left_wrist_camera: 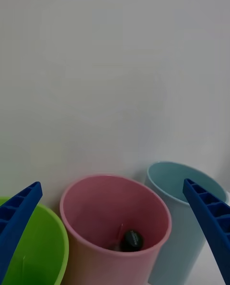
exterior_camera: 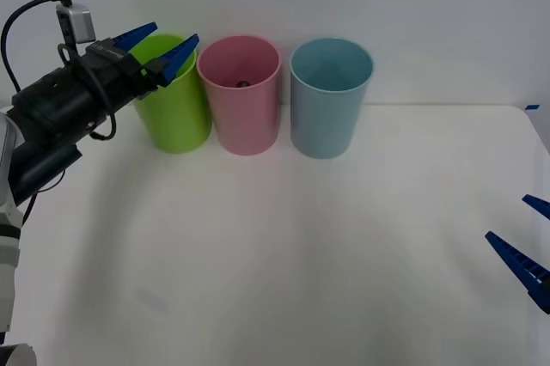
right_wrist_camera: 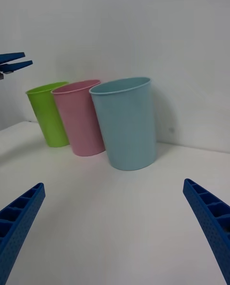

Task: Grasp the object on the table and drop it into the matching bin: aluminum can to the light blue bin, PET bottle to the pink bin.

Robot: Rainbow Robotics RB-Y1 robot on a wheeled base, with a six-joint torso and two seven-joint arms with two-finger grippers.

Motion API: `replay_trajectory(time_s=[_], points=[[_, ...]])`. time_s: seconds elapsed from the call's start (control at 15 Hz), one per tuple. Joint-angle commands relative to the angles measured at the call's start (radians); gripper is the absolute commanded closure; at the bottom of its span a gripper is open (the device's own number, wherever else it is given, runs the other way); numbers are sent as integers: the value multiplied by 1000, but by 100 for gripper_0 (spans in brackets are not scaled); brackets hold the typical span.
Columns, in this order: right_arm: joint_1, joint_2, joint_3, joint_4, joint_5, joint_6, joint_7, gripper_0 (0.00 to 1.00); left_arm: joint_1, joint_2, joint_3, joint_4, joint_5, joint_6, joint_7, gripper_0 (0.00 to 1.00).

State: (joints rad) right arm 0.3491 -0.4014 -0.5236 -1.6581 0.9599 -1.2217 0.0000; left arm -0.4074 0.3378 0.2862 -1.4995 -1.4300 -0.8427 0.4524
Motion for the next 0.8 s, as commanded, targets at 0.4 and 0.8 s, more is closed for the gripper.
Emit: replay_trajectory(time_s=[0.4, 0.8], points=[[0, 0, 0, 0, 0, 0, 0, 0, 286, 33, 180, -169, 105, -222, -40, 0], [0, 0, 0, 0, 0, 0, 0, 0, 509, 44, 278, -252, 210, -323, -181, 0]])
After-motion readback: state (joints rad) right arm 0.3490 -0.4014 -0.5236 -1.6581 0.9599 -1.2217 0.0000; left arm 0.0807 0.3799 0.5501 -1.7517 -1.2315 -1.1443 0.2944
